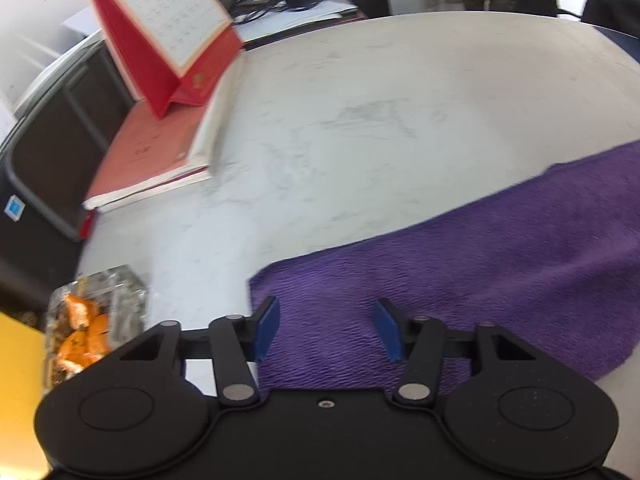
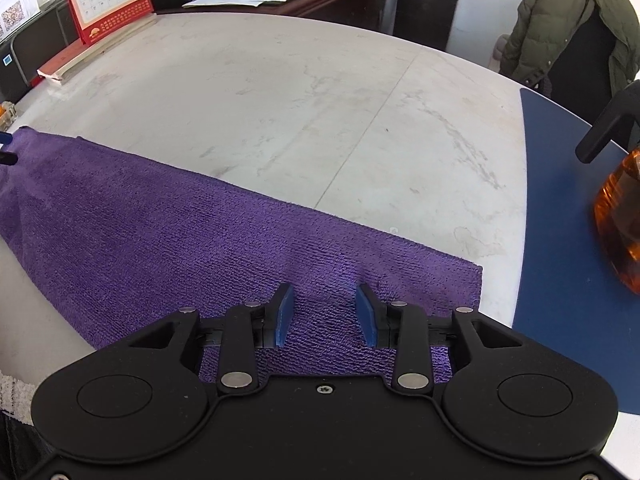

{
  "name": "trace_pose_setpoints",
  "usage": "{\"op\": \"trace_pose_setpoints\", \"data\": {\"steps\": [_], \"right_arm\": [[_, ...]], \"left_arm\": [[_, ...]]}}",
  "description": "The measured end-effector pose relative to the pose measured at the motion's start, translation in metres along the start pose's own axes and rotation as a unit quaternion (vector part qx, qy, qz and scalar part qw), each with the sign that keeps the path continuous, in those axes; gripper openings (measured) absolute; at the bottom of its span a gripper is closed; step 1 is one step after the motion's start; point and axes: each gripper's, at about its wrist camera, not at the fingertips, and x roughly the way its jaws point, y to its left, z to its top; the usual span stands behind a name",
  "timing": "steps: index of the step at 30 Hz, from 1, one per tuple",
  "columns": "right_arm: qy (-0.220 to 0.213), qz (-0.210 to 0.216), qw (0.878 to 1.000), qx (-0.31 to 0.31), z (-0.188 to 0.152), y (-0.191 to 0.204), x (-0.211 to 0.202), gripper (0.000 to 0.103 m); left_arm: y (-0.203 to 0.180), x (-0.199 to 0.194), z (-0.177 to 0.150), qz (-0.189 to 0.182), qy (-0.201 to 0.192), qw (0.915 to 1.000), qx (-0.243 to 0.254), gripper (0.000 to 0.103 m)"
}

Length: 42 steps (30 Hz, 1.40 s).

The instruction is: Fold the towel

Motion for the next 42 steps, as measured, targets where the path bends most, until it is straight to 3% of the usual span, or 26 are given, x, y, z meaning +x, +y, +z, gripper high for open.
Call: {"op": "trace_pose_setpoints", "data": {"steps": [3,11,15,20,26,28,31,33,36,39,42], "right_arm": [[0.005,0.001,1.000,0.000,0.002,-0.001,0.001,0.035],[0.008,-0.004,1.000,0.011,0.004,0.001,0.000,0.035],[0.005,-0.003,1.000,0.011,0.002,0.000,0.000,0.035],[0.000,-0.001,1.000,0.006,0.000,-0.001,0.000,0.035],[-0.002,-0.021,1.000,-0.005,0.007,0.009,-0.008,0.035],[-0.031,0.004,0.999,-0.025,0.014,0.025,-0.018,0.035],[-0.068,0.080,0.992,-0.067,0.030,0.072,-0.024,0.035],[-0.079,0.149,0.979,-0.115,0.042,0.123,-0.017,0.035],[-0.089,0.202,0.954,-0.204,0.047,0.192,-0.004,0.034],[-0.080,0.214,0.944,-0.240,0.049,0.227,0.014,0.034],[-0.063,0.202,0.948,-0.236,0.042,0.223,0.024,0.031]], "left_arm": [[0.000,-0.015,0.005,-0.028,-0.014,0.9995,0.000,0.048],[-0.042,-0.025,-0.003,-0.118,0.002,0.9925,0.032,0.048],[-0.056,-0.020,-0.023,-0.113,0.026,0.9917,0.054,0.048],[-0.036,-0.028,-0.047,-0.107,0.036,0.9930,0.036,0.055],[-0.031,-0.043,-0.047,-0.061,0.035,0.9971,0.028,0.050],[-0.036,-0.050,-0.039,-0.067,0.009,0.9975,0.020,0.050],[-0.051,-0.048,-0.028,-0.072,-0.010,0.9970,0.026,0.050],[-0.065,-0.040,-0.020,-0.073,-0.017,0.9965,0.039,0.050],[-0.082,-0.025,-0.010,-0.073,-0.020,0.9962,0.043,0.050],[-0.082,-0.017,-0.008,-0.068,-0.019,0.9972,0.026,0.051],[-0.075,-0.015,-0.013,-0.067,-0.020,0.9975,0.008,0.052]]}}
